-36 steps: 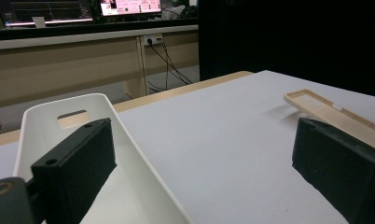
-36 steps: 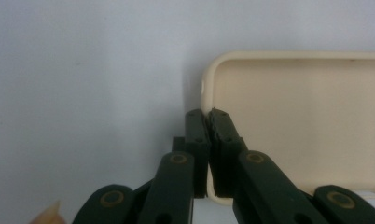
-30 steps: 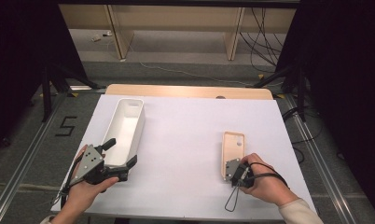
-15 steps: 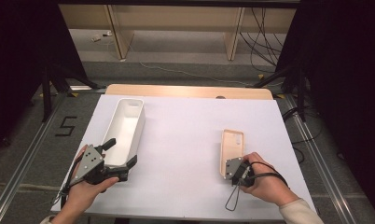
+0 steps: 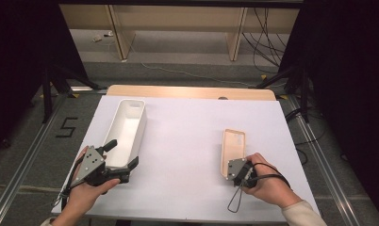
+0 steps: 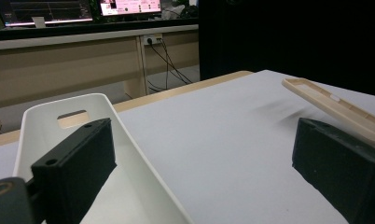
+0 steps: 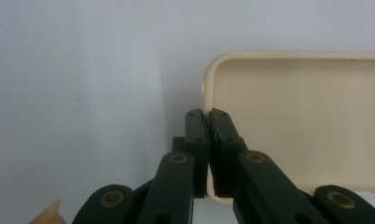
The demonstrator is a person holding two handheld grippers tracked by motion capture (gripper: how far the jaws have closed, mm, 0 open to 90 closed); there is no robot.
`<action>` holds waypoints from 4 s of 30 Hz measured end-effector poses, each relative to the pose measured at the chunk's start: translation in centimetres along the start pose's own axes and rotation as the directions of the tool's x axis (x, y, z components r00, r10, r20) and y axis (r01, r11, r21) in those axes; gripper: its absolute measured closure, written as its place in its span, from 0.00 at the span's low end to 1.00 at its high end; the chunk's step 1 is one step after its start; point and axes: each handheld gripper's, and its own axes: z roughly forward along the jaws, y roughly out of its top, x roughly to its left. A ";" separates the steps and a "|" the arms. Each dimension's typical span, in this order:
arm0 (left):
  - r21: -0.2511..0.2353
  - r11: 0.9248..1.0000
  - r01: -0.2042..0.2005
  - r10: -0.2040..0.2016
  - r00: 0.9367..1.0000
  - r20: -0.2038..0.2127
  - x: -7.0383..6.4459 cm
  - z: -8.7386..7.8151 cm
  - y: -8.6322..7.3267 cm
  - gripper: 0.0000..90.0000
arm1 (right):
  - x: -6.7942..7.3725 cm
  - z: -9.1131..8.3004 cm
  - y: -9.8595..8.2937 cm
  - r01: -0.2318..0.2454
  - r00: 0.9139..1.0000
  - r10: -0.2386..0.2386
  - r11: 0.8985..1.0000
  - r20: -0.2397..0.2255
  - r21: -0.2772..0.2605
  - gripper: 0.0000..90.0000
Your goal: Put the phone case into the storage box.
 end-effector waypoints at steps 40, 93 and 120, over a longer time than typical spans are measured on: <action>0.002 1.000 0.000 0.000 1.000 0.001 0.0 0.1 0.0 0.06 | -0.5 -0.9 1.0 -0.024 0.998 0.032 0.987 0.048 -0.161 0.97; -0.006 1.000 -0.003 0.003 1.000 0.007 0.0 0.2 -0.1 0.06 | -0.9 -1.0 2.2 -0.058 0.995 0.083 0.932 0.057 -0.358 0.97; 0.016 1.000 -0.023 0.023 1.000 0.016 -0.6 1.0 1.4 0.08 | -1.0 -0.6 3.9 -0.038 0.997 0.064 0.915 0.053 -0.402 0.97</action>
